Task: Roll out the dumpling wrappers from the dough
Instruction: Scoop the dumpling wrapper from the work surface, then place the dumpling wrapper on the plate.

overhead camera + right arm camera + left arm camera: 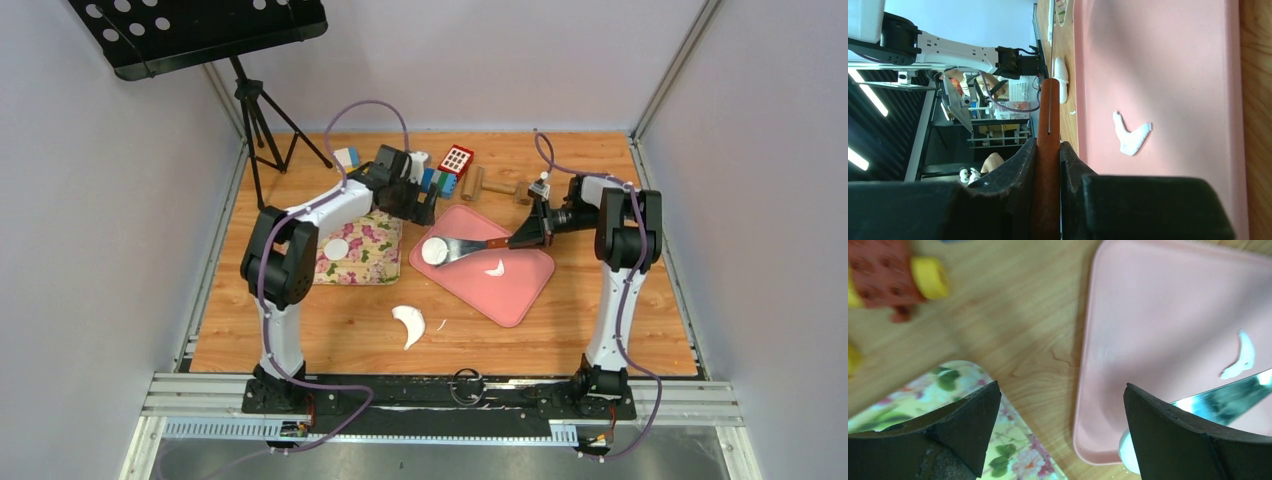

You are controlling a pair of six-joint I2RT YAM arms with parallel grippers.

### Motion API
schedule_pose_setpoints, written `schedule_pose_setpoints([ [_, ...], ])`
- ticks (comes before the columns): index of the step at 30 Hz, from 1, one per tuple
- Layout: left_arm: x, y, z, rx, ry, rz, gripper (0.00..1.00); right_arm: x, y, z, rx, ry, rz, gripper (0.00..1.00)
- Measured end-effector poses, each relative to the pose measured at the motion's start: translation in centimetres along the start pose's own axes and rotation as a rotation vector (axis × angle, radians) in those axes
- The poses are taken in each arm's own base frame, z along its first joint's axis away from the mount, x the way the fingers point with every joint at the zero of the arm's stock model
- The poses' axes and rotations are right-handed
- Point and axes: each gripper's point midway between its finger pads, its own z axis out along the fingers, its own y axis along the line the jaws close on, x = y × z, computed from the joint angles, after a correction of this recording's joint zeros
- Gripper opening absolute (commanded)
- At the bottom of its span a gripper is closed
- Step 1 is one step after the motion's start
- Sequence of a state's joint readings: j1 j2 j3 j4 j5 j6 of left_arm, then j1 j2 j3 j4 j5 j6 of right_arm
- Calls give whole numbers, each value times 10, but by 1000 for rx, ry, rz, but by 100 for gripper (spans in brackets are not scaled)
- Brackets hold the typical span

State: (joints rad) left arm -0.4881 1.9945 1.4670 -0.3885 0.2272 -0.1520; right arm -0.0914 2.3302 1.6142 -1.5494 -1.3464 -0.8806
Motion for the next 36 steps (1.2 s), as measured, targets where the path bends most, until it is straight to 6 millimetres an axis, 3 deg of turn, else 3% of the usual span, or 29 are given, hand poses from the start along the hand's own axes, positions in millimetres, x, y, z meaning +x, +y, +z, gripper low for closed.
schedule_pose_setpoints([
  [5,-53,14,-44,33,-156,-44,100,2,5,11,-8,29,-7,0],
  [9,-93,23,-90,76,-294,-65,100,4,17,26,-13,71,-21,0],
  [14,-115,50,-155,85,-417,-84,100,-10,42,50,8,123,-64,0],
  [16,-116,77,-188,54,-469,-106,100,-18,50,63,36,141,-97,0],
  [18,-104,120,-224,-19,-520,-152,100,-30,60,82,79,158,-136,0],
  [20,-74,167,-258,-110,-550,-221,100,-43,69,105,100,170,-177,0],
  [23,-24,213,-282,-199,-543,-327,100,-57,85,139,107,190,-228,0],
  [24,-10,220,-284,-210,-534,-354,100,-61,90,152,101,198,-249,0],
  [27,37,231,-281,-209,-491,-432,100,-62,94,185,90,228,-269,0],
  [30,64,231,-272,-187,-457,-466,100,-59,86,216,94,257,-250,0],
  [36,83,217,-262,-142,-447,-480,100,-68,69,248,111,244,-210,0],
])
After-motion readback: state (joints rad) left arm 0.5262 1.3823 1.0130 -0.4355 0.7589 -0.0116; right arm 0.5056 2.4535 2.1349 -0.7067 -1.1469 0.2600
